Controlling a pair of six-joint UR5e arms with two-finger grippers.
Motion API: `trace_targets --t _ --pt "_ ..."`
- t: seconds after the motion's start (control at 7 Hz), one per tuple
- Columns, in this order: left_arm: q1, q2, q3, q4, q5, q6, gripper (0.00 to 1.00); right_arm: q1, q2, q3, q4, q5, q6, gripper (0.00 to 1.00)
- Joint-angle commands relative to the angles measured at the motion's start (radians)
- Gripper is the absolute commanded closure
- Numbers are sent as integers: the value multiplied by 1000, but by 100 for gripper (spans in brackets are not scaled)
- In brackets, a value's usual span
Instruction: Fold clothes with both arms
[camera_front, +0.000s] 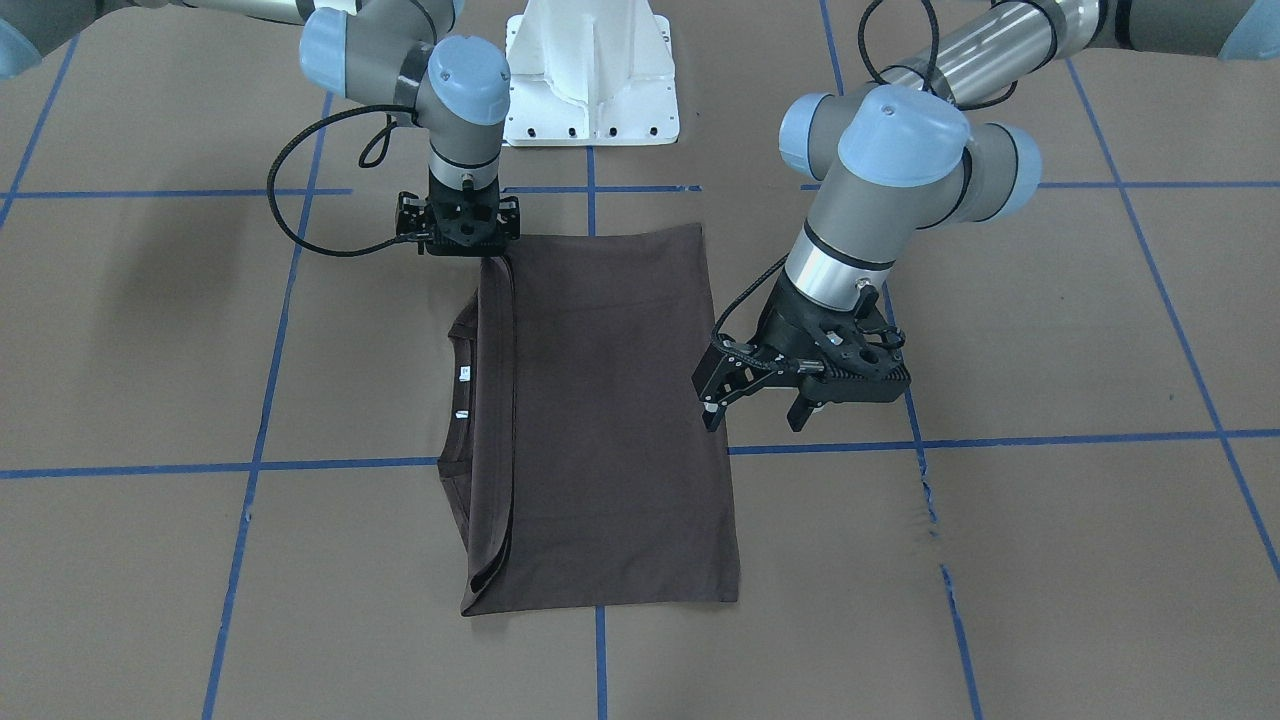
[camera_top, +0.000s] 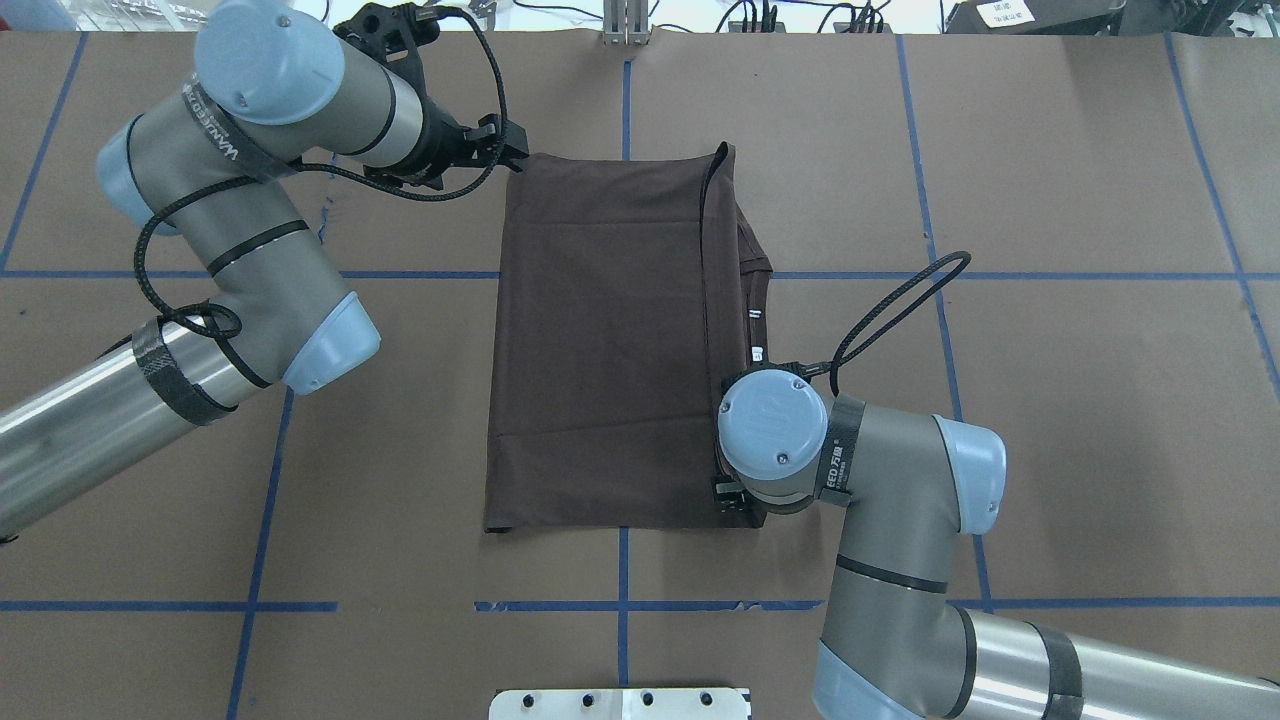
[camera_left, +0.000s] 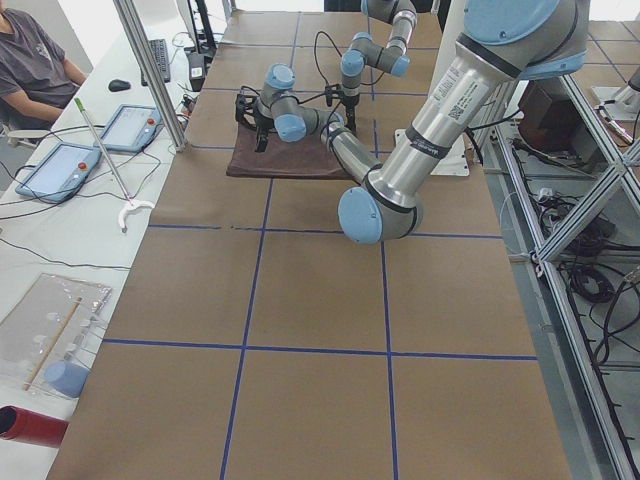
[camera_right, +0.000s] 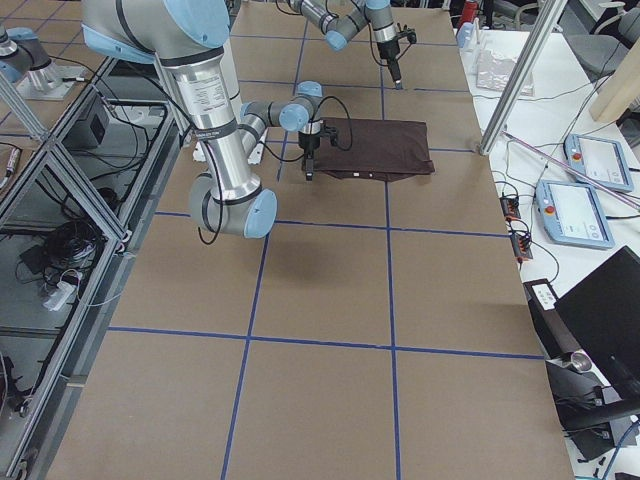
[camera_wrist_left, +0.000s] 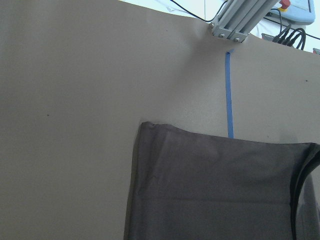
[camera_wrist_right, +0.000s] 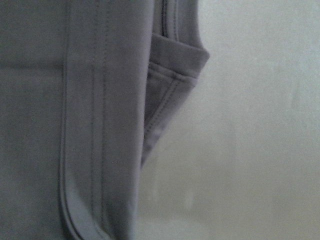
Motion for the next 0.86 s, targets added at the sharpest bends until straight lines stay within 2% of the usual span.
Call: trace_targets --t 0.0,0.29,0.43,0.71 --pt "4 0 0 0 0 0 0 41 -32 22 -7 1 -44 0" --pt "4 -2 0 0 0 0 0 55 -109 65 -6 -5 -78 0" --pt "4 -2 0 0 0 0 0 75 -109 100 -9 -1 -99 0" --pt "2 0 -2 0 0 3 0 117 -25 93 -4 15 -104 0"
